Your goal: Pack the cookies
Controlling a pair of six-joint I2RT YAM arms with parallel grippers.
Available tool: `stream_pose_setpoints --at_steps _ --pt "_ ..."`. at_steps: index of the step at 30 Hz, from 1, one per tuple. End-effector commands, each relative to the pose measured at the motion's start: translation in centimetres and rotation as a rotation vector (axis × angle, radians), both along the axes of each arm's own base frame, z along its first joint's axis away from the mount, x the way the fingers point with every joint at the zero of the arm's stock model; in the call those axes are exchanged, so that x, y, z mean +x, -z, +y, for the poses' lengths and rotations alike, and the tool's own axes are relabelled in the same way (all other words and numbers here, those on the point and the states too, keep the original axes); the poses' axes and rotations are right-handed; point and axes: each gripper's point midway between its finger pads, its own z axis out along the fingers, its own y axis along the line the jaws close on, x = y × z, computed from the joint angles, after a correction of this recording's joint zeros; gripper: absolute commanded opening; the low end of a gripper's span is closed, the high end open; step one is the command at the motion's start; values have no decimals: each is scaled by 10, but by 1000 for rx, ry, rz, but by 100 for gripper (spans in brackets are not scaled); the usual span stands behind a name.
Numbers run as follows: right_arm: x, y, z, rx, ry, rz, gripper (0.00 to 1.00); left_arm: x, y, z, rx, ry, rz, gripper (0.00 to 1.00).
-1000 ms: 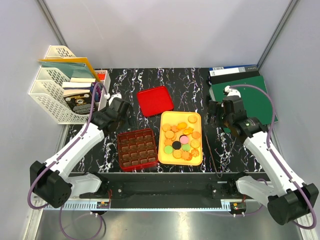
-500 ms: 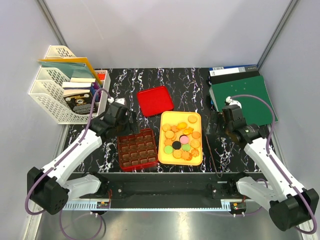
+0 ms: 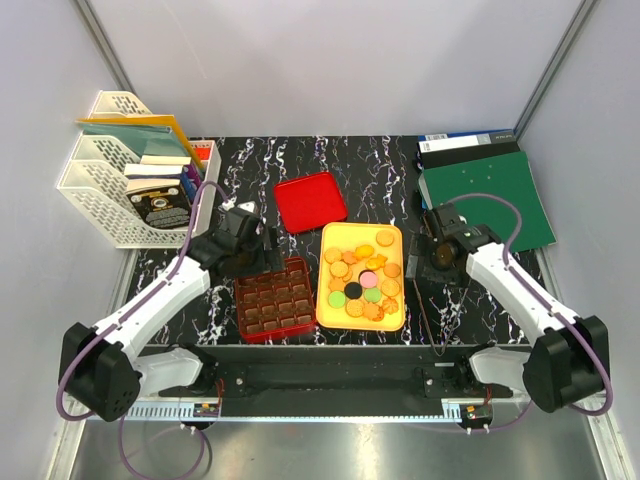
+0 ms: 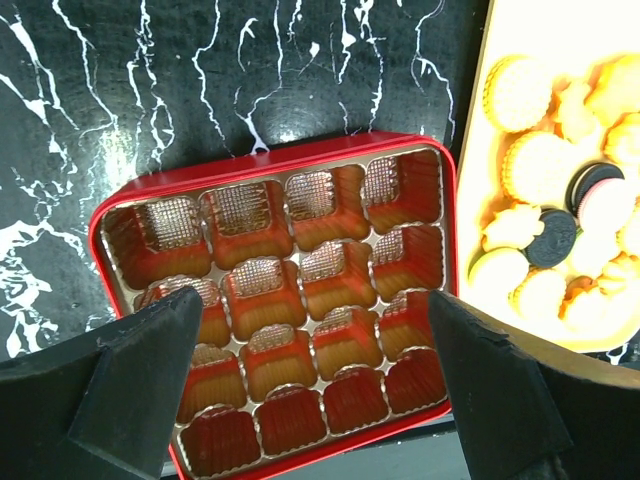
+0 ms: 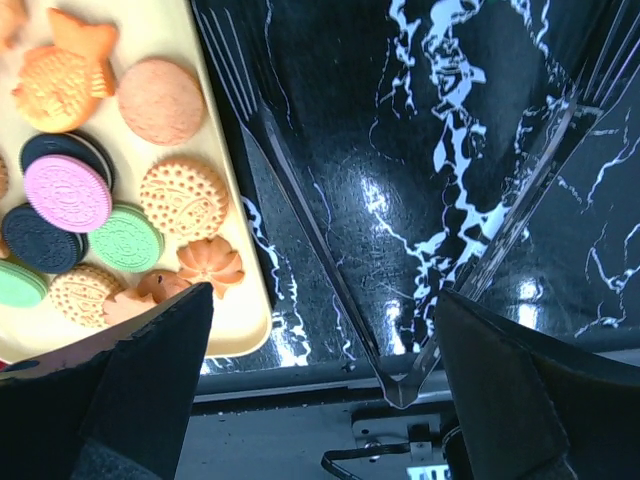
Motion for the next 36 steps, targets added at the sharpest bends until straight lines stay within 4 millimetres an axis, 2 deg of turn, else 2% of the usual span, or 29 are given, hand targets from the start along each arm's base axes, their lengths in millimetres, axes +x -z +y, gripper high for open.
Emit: stream_pose_setpoints --at_steps 1,5,6,7,12,18,20,22,23,25,26,28,29,31,32,33,36 --pt "2 3 6 17 45 39 95 2 2 -10 -47 5 1 99" --pt "5 21 14 44 59 75 76 2 1 -11 -53 3 1 99" --pt "5 27 17 54 58 88 66 2 1 -11 -52 4 2 99" --pt "7 30 19 62 60 85 61 3 0 -11 -53 6 -1 99" --pt "7 52 20 52 73 133 62 2 -2 -10 -55 6 -12 99" --pt "7 75 17 21 82 170 63 -3 4 -6 -42 0 4 99" --pt "6 83 17 15 79 191 60 -3 5 -5 -38 1 7 99" --pt "9 84 18 12 80 193 56 -4 7 -5 -33 1 13 99" --pt "11 85 18 11 84 187 47 -5 7 -4 -30 1 13 99" --pt "16 83 17 2 89 172 39 -5 8 -3 -26 0 16 99" --pt "19 81 14 -12 94 158 28 -5 8 -4 -25 3 16 99" --pt "25 75 13 -22 98 132 23 -4 8 -3 -22 1 15 99" --pt "32 68 10 -35 105 98 17 -4 7 -3 -20 4 13 99" --pt "36 61 7 -55 104 77 15 -5 7 -1 -11 4 12 99" --pt "41 56 3 -77 103 60 12 -5 7 0 -9 6 9 99" --pt "44 50 2 -89 104 49 4 -6 7 0 -3 8 10 99" --pt "54 34 -5 -133 102 16 0 -5 8 2 11 13 10 99"
